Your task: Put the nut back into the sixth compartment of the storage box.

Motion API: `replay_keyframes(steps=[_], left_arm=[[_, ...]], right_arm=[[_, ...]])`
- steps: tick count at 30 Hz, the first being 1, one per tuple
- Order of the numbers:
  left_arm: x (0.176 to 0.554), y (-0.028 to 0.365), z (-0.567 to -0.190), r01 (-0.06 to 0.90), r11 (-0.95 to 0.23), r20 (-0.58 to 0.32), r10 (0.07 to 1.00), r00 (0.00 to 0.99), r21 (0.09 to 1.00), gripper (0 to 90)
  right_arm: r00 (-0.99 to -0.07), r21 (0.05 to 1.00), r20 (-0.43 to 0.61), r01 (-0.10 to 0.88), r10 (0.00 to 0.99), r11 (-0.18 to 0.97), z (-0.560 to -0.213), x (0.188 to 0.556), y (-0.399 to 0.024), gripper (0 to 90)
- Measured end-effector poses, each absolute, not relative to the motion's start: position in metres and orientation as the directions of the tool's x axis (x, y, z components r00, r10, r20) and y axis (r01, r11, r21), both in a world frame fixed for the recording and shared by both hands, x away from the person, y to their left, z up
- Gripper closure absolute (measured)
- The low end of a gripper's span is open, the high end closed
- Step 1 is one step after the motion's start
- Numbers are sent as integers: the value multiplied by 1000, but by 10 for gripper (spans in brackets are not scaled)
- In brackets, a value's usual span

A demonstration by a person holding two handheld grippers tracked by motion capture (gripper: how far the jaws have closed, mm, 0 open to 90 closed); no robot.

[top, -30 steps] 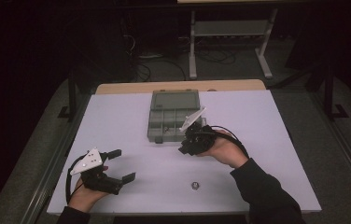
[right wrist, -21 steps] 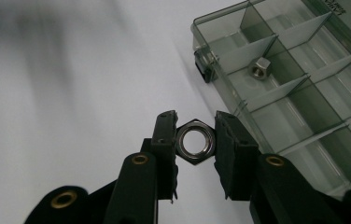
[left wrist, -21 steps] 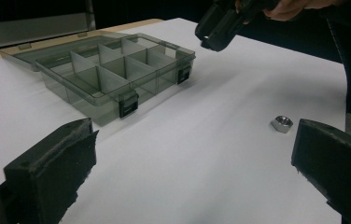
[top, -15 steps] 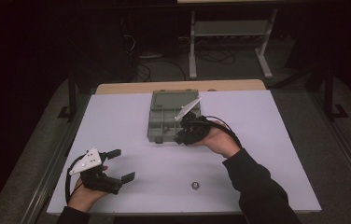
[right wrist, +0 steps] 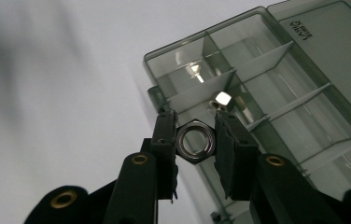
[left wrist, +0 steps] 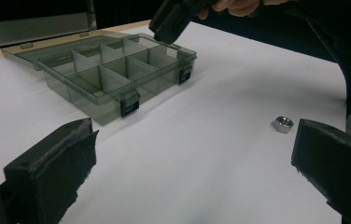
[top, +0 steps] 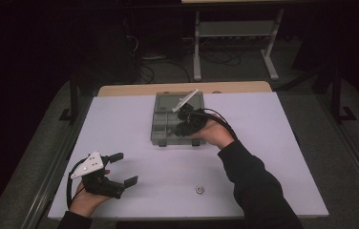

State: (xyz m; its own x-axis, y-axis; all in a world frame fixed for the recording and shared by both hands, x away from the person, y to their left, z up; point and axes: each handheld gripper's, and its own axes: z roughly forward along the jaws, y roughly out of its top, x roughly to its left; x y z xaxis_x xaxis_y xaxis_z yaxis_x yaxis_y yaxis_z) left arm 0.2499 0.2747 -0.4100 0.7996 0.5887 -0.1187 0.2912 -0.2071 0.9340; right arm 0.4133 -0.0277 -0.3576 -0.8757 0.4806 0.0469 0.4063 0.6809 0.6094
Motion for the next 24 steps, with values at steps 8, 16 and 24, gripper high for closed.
replay_keyframes(steps=[8, 16, 24], left_arm=[[250, 274, -410, 290, -208, -118, 587, 801, 934, 0], [250, 275, -410, 296, -200, -126, 590, 798, 934, 0], [250, 274, -410, 294, -205, -123, 586, 801, 934, 0]], right_arm=[[-867, 602, 52, 423, 495, 678, -368, 431, -20, 694], [-864, 584, 53, 434, 501, 686, -376, 442, -8, 694], [-861, 562, 47, 442, 507, 699, -387, 448, 0, 694]])
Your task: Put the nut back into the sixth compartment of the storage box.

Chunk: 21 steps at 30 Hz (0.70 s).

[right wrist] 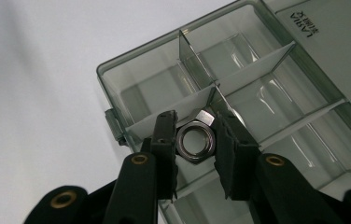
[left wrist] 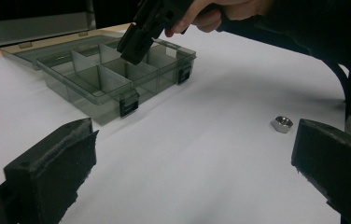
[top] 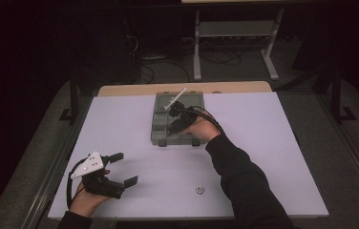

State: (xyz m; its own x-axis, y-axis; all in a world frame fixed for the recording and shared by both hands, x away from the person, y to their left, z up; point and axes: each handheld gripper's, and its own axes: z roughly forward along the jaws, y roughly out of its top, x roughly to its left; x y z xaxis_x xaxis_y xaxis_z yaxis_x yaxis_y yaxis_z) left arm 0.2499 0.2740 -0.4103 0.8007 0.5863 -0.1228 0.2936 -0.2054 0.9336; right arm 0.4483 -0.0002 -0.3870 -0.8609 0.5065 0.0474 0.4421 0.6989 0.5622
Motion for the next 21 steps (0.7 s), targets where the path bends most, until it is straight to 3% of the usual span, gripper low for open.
replay_keyframes(steps=[14, 21], left_arm=[[250, 275, -410, 291, -207, -120, 586, 801, 934, 0], [250, 274, -410, 294, -208, -122, 586, 801, 933, 0]], right_arm=[[-863, 535, 42, 446, 504, 718, -398, 451, 5, 673], [-839, 588, 70, 472, 540, 657, -383, 445, 0, 300]])
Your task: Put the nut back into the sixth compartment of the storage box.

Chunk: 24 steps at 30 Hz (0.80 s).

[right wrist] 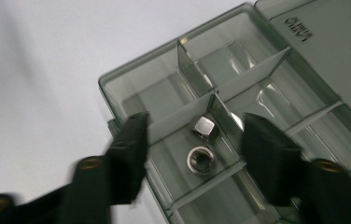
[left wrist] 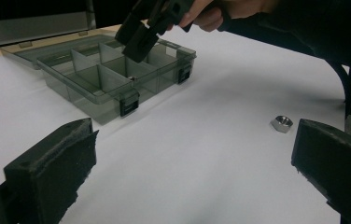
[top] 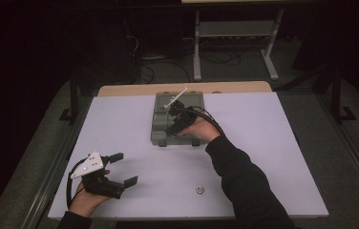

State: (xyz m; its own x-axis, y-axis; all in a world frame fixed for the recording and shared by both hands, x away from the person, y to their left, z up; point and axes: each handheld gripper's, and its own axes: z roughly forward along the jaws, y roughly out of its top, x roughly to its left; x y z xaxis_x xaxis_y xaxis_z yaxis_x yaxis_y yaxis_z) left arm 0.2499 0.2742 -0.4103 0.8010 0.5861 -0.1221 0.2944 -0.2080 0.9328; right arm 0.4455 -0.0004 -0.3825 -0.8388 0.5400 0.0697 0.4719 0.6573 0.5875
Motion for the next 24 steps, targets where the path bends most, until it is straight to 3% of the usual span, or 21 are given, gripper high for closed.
replay_keyframes(steps=[2, 5, 24], left_arm=[[250, 273, -411, 299, -206, -127, 585, 801, 932, 0], [250, 273, -411, 301, -210, -127, 585, 801, 930, 0], [250, 274, -411, 302, -213, -124, 590, 798, 929, 0]], right_arm=[[-834, 590, 90, 485, 545, 645, -381, 445, -1, 125], [-833, 596, 69, 476, 550, 647, -382, 444, -1, 0], [-846, 630, 67, 446, 529, 635, -369, 404, -35, 0]])
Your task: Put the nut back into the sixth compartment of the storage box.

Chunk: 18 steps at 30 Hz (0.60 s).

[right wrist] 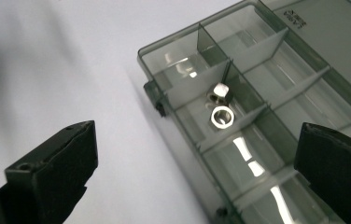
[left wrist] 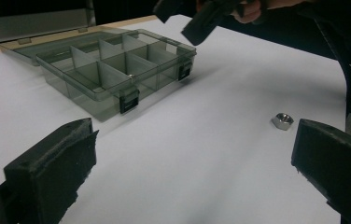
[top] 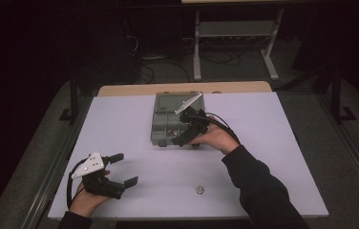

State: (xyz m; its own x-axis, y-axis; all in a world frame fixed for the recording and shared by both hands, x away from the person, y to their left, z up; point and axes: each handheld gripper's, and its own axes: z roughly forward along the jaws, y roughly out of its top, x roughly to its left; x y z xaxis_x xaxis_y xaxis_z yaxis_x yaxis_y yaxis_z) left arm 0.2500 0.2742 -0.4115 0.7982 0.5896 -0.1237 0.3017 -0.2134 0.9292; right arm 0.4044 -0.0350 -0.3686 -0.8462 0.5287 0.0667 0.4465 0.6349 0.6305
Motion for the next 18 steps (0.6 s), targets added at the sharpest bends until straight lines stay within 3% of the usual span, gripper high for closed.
replay_keyframes(steps=[18], left_arm=[[250, 274, -412, 302, -213, -124, 590, 798, 929, 0]], right_arm=[[-859, 652, 71, 425, 508, 628, -372, 362, -66, 0]])
